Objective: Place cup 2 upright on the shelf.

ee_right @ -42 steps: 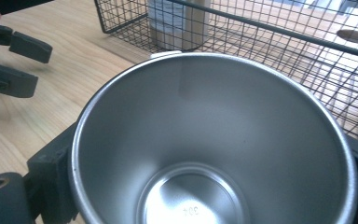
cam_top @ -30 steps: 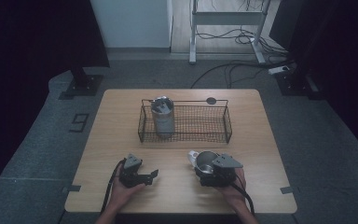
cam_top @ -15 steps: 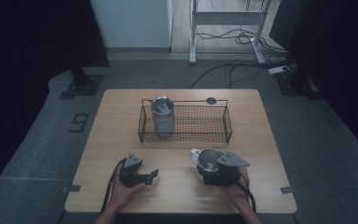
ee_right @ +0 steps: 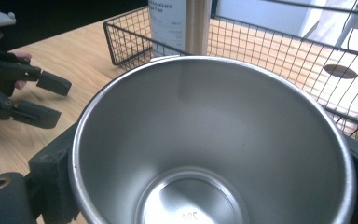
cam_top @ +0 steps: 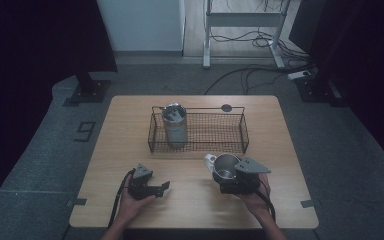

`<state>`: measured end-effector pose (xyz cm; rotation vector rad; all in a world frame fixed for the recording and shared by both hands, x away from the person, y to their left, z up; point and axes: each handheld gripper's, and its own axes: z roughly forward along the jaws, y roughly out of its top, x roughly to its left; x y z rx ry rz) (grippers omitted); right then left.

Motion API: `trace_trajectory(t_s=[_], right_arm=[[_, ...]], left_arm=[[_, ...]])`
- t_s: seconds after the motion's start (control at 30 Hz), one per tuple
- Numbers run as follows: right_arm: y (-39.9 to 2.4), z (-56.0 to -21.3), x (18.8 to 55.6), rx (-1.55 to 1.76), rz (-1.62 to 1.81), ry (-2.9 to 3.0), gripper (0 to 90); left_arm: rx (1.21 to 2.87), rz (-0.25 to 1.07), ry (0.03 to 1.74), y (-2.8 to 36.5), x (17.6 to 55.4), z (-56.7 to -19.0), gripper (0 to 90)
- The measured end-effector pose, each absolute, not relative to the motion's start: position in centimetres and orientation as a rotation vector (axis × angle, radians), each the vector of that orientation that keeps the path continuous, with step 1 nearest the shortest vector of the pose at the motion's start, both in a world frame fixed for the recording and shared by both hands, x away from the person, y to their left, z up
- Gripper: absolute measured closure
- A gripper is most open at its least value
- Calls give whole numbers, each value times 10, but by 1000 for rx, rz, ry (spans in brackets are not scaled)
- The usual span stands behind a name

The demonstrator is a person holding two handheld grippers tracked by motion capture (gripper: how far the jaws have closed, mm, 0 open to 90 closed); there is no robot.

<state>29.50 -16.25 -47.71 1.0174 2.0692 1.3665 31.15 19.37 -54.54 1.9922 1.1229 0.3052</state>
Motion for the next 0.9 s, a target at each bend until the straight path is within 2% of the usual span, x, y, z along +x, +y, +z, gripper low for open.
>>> trace_trajectory(t_s=[0.9], right_arm=[[-161, -443, 309, 971, 1400, 2073, 65]], left_arm=[[1997, 308, 1122, 193, 312, -545, 134]])
